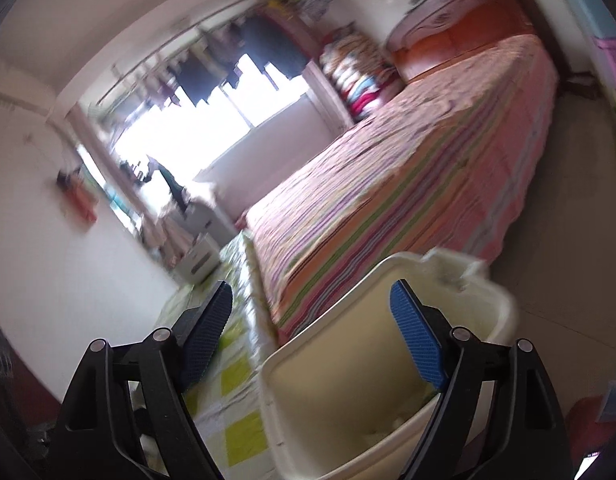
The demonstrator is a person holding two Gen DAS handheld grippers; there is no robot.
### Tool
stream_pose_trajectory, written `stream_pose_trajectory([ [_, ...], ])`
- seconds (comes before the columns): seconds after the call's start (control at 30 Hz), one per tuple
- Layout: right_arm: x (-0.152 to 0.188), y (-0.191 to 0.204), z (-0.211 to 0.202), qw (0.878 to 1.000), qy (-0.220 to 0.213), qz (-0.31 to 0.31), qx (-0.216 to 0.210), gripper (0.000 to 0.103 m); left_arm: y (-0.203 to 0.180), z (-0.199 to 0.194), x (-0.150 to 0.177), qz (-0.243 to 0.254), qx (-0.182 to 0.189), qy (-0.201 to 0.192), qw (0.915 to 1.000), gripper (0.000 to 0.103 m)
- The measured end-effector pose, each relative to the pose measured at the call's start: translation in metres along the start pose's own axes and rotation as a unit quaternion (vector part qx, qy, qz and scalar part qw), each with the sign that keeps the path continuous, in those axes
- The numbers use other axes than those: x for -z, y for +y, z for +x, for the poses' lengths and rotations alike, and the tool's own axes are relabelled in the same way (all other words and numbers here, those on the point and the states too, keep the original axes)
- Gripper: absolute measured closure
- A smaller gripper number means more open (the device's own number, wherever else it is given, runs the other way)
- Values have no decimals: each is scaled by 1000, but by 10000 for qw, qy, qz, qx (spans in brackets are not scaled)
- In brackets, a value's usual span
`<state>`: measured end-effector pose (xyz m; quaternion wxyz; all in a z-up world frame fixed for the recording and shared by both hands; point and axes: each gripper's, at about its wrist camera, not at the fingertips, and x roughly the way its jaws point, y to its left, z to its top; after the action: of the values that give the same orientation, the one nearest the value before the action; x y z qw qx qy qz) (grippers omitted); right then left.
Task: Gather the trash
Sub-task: 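Carry the broccoli toy with the left tool over the cream bin and release, then close the right tool on the dark bottle with white cap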
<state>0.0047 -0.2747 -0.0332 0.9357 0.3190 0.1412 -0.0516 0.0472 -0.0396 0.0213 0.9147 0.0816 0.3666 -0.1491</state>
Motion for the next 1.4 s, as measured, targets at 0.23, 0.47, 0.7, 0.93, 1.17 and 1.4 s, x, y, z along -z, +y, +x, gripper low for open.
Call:
stream_pose_trajectory([
  [0.23, 34, 57, 27, 9942, 734, -689, -376, 23, 61, -9, 16, -574, -305, 105, 9978, 32],
  [0.47, 66, 101, 50, 9823, 1356, -1120, -640, 23, 119, -16, 42, -1044, -678, 189, 9920, 32],
  [0.7, 99, 138, 67, 9669, 1855, -1559, -803, 23, 179, -20, 73, -1765, -911, 342, 9795, 32],
  [0.93, 131, 172, 90, 9472, 2407, -1860, -1011, 24, 223, -31, 97, -2238, -1173, 264, 9672, 32],
  [1.17, 151, 215, 123, 9230, 2852, -2338, -1101, 30, 249, -40, 113, -2432, -1360, 242, 9601, 32],
  [1.4, 171, 244, 156, 9011, 3385, -2469, -1114, 33, 260, -47, 120, -2537, -1419, 235, 9565, 32],
])
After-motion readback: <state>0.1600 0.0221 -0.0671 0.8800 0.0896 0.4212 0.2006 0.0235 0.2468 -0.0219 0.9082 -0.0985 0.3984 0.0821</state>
